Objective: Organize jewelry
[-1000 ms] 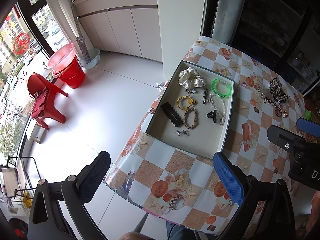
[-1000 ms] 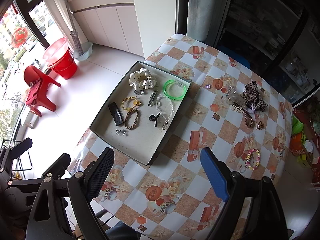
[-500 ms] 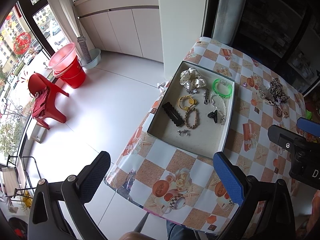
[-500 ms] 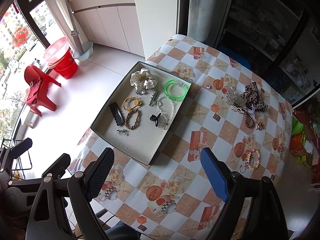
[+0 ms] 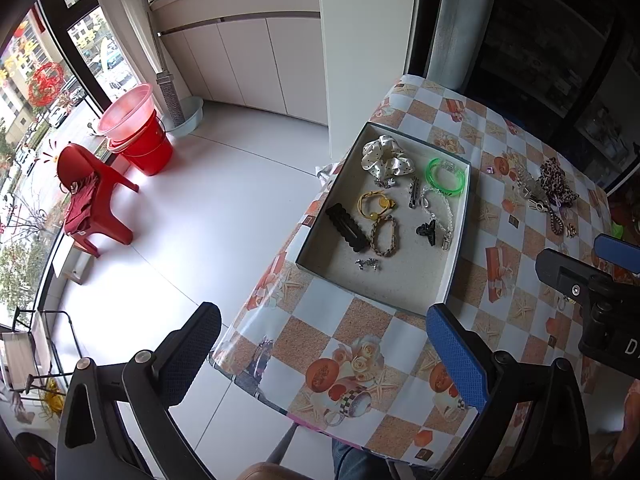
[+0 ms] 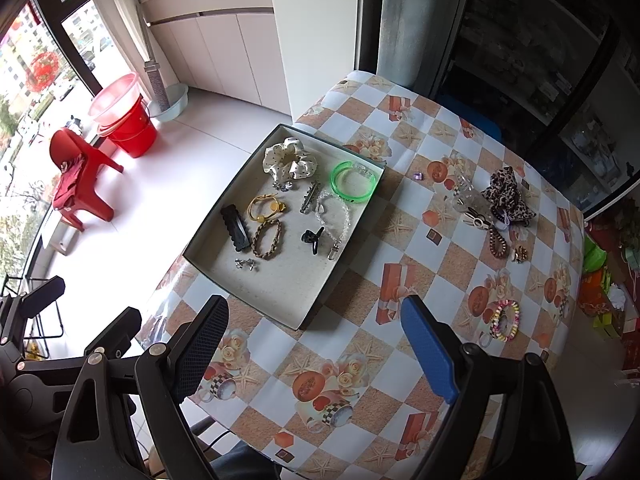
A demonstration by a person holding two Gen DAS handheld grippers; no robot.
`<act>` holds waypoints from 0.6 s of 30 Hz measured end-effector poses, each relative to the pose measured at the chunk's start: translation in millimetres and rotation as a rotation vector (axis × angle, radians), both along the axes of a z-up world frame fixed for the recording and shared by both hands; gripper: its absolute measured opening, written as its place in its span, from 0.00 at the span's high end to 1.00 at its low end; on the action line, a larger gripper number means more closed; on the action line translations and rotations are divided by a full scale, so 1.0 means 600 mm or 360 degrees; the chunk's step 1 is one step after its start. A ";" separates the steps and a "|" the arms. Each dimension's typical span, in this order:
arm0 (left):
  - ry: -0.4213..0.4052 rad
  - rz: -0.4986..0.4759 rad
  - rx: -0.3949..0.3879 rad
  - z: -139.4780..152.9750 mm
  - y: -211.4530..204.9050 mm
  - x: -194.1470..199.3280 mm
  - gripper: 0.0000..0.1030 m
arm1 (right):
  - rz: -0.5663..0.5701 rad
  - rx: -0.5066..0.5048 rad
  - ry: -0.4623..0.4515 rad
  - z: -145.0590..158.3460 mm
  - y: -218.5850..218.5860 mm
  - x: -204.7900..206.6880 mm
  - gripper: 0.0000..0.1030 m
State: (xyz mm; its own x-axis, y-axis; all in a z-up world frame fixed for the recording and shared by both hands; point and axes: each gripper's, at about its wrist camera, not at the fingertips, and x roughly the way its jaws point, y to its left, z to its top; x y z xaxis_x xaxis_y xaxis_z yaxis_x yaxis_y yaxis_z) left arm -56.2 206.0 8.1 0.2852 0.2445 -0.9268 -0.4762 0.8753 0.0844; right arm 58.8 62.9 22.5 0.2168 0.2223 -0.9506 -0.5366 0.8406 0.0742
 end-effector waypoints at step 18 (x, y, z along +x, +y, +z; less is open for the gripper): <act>-0.0001 0.0001 0.0002 0.002 0.000 -0.002 0.00 | -0.0001 0.0002 0.0003 0.001 0.000 -0.001 0.13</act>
State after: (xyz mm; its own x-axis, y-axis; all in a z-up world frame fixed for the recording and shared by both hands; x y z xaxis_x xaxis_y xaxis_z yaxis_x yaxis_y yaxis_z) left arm -57.7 205.8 9.0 0.2855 0.2461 -0.9262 -0.4768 0.8748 0.0855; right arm 58.2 63.0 22.8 0.2149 0.2233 -0.9508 -0.5361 0.8407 0.0762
